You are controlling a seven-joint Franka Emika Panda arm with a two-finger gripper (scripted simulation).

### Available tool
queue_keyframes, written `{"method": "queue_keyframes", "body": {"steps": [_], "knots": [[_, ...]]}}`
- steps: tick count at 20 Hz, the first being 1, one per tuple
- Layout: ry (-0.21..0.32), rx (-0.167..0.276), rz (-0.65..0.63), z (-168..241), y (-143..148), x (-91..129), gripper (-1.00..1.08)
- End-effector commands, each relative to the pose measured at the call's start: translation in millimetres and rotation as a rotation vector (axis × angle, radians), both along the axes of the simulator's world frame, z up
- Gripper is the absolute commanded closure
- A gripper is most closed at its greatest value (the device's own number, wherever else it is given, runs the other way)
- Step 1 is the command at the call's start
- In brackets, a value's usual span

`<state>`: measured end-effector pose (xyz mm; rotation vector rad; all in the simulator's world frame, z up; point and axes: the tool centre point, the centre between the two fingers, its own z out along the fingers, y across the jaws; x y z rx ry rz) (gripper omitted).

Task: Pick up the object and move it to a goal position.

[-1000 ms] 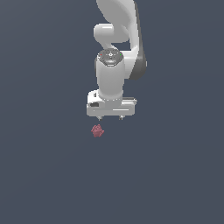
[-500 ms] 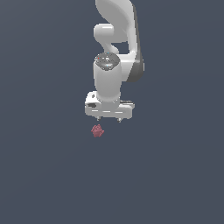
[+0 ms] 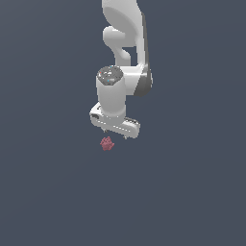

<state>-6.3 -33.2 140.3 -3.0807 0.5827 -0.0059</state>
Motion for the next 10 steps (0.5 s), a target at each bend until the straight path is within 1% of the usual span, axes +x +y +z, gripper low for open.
{"method": "queue_keyframes", "body": {"steps": [1,10], "knots": [[0.002,0.002,-0.085,-7,-6,-1,-0.92],[0.006,0.002,-0.383,-30,-28,-4,-0.92]]}}
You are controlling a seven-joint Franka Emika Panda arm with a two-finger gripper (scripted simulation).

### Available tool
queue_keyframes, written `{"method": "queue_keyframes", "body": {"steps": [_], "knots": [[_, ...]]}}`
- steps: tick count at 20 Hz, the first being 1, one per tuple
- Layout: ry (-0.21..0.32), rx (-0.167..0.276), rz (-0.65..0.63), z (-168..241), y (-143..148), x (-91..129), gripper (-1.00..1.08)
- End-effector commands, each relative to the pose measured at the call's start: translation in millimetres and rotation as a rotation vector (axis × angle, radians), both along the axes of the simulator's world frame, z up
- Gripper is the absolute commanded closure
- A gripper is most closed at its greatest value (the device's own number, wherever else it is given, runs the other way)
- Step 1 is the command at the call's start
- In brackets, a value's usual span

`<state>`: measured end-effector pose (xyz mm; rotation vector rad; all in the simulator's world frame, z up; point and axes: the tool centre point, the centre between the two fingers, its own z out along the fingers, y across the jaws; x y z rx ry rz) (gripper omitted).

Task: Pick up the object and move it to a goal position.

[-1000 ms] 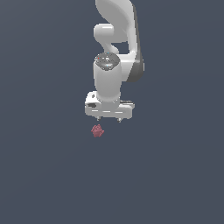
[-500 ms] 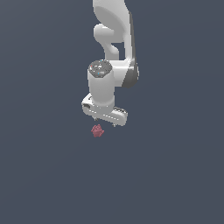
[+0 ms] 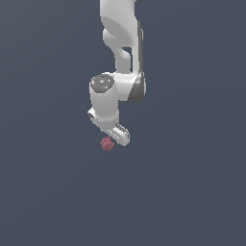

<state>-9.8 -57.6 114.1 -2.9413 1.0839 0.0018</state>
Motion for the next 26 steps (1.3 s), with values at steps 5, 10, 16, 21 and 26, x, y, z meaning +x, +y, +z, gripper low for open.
{"method": "queue_keyframes", "body": {"steps": [5,10,16,21,26], "knots": [[0.002,-0.003,-0.184,-14,-14,-3,-0.92],[0.002,-0.005,-0.275,-20,-21,-4,-0.92],[0.002,-0.006,-0.326,-24,-25,-5,-0.92],[0.003,-0.007,-0.324,-26,-25,-5,-0.92],[0.003,-0.007,-0.327,-42,-26,-6,-0.92]]}}
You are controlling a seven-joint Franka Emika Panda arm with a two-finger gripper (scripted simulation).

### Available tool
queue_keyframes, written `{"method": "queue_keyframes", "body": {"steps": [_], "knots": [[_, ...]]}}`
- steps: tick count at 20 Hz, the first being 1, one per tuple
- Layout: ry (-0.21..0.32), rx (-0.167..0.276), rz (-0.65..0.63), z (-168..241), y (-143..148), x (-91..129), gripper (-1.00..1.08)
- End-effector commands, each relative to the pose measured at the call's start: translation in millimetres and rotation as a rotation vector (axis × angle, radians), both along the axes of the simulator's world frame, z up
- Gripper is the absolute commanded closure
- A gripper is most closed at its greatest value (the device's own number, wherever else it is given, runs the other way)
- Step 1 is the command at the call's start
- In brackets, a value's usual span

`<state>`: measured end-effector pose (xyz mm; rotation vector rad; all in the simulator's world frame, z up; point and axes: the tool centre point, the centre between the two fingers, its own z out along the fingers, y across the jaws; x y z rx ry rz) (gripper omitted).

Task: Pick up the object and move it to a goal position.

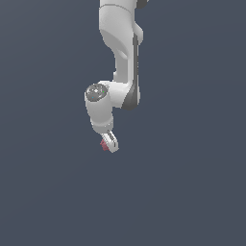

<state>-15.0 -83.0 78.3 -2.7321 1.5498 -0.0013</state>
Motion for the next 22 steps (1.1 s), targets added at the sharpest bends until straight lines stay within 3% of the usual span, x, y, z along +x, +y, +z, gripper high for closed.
{"method": "queue_keyframes", "body": {"steps": [1,10,11,22], "knots": [[0.001,0.000,-0.002,-12,0,-1,-0.92],[0.001,0.000,-0.004,-39,0,0,-0.92],[0.001,0.000,-0.004,-39,0,0,1.08],[-0.001,0.000,-0.003,-37,0,0,1.08]]}}
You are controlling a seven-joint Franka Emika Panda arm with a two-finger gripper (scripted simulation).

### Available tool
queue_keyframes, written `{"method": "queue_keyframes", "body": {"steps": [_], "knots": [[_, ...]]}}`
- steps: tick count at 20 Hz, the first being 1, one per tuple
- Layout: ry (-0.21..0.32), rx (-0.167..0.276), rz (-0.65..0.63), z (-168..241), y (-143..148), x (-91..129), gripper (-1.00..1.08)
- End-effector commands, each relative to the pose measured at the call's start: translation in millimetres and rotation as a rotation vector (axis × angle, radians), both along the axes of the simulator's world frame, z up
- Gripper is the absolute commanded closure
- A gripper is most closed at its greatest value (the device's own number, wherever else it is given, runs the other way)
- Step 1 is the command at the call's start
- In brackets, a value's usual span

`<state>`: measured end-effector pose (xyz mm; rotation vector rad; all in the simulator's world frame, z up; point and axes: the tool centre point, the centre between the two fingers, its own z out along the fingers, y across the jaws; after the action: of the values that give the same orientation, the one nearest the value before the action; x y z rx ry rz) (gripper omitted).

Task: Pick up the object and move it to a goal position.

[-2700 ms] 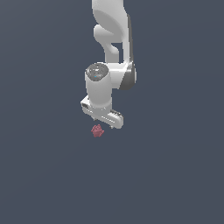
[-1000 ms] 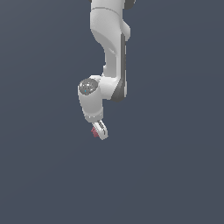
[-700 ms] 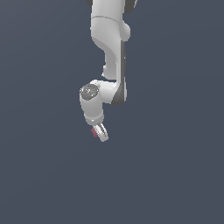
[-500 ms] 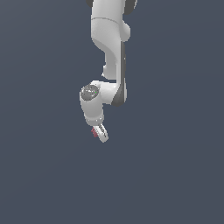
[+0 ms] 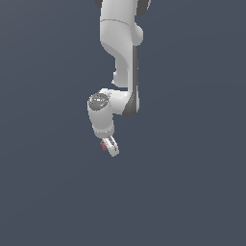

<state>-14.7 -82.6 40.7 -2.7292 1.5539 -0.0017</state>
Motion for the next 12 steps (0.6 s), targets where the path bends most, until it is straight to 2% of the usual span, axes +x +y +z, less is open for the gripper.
{"method": "queue_keyframes", "body": {"steps": [1,7,12], "knots": [[0.000,0.000,0.000,1,0,0,1.08],[0.000,0.000,0.000,17,-5,-3,1.08],[0.000,0.001,-0.001,46,-14,-8,1.08]]}}
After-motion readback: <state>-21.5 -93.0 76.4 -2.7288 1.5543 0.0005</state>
